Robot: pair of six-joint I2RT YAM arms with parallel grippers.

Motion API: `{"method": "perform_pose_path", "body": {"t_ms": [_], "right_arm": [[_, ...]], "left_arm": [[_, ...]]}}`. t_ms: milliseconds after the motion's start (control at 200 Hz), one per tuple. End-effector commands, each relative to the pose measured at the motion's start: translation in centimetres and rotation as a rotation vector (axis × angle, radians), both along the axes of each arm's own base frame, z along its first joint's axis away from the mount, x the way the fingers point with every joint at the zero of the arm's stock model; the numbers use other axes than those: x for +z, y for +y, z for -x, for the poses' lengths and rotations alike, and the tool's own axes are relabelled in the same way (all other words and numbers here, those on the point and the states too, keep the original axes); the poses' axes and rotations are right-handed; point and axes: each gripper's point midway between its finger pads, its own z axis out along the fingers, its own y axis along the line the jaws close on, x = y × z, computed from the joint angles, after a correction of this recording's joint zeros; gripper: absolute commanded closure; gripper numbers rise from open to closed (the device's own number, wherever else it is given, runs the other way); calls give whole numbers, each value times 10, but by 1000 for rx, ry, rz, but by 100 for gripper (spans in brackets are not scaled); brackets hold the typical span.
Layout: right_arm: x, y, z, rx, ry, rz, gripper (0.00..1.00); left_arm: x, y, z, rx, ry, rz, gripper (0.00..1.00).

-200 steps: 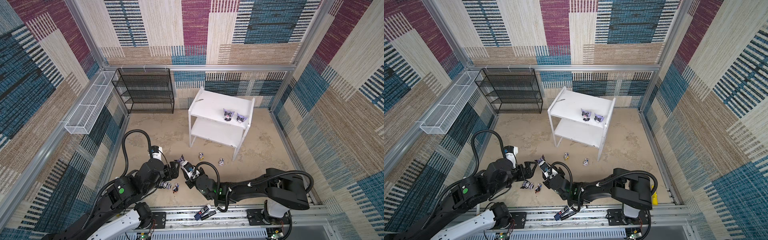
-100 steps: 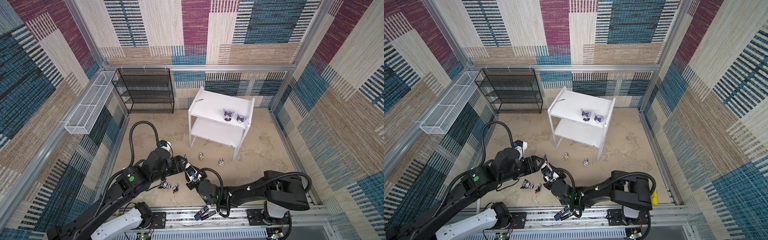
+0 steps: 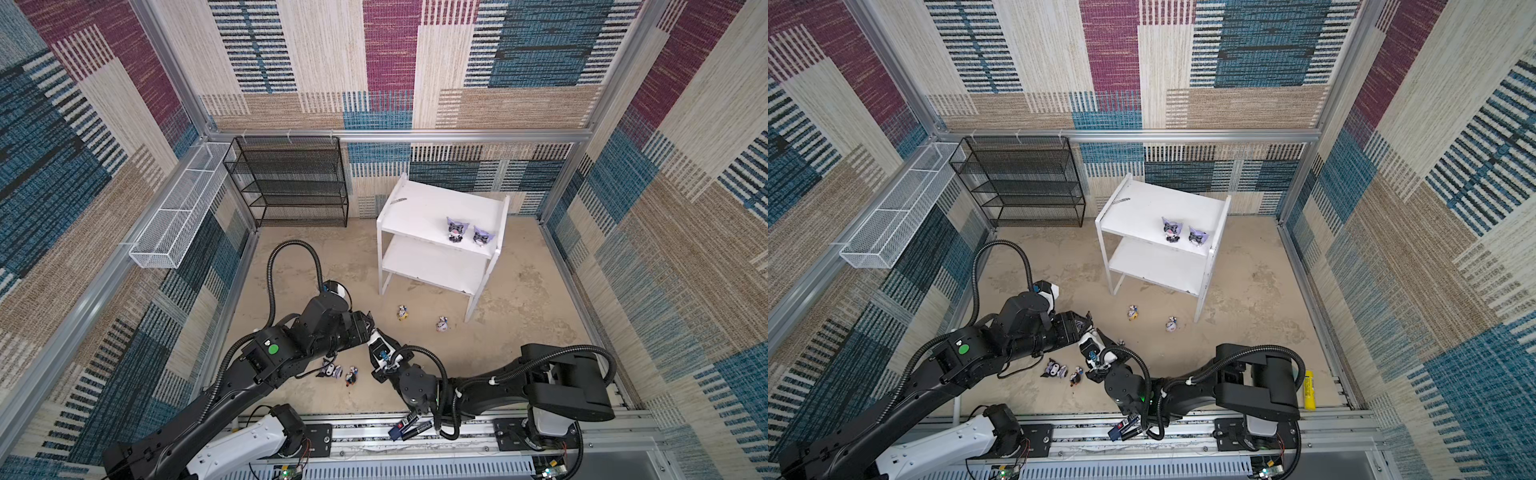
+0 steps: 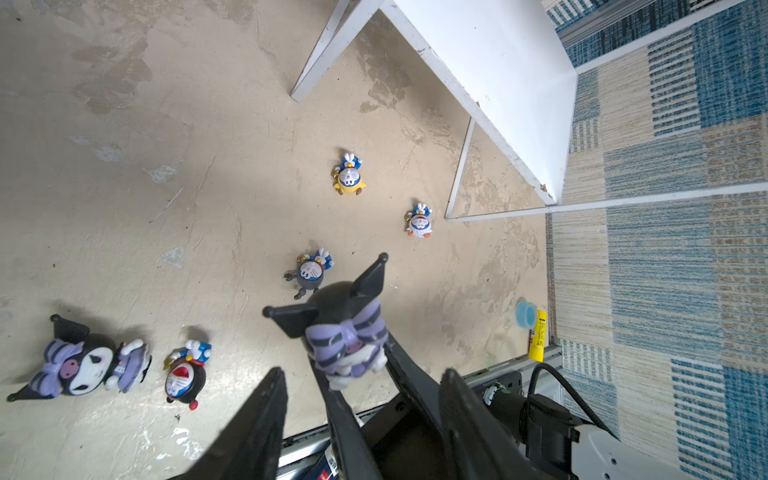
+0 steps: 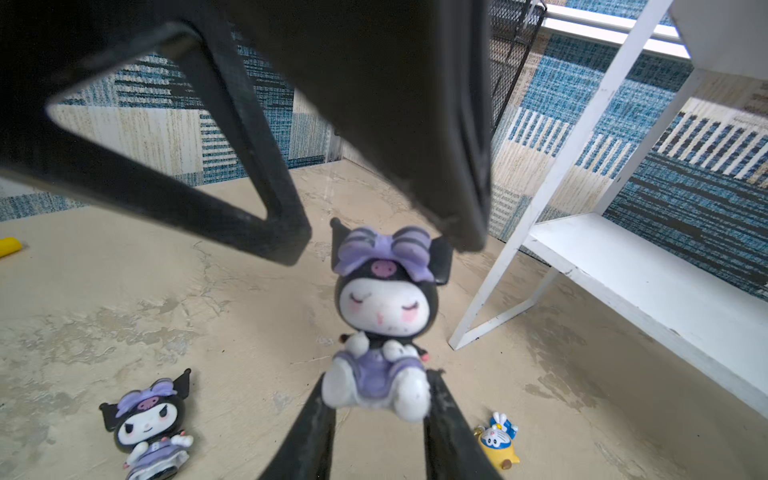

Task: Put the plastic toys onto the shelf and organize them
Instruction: 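Raise the held Kuromi toward the left gripper while the left gripper lowers over it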

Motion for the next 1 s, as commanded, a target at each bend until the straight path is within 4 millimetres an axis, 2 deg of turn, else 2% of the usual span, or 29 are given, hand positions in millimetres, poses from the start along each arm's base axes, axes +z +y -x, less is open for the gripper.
{"method": "perform_pose_path", "body": {"t_ms": [0, 476, 922, 992], "right_arm": [[11, 2, 1, -16, -39, -26, 73], [13, -1, 1, -42, -60, -27, 73], [15, 2, 8, -52, -97, -9, 73], [13, 2, 7, -58, -96, -6, 73]], "left_arm": [[-3, 3, -4, 34, 7, -4, 46], [-17, 1, -9, 35, 45, -20, 59], [-23, -5, -16, 35, 66, -13, 58], [-23, -6, -16, 32, 66, -11, 62]]}}
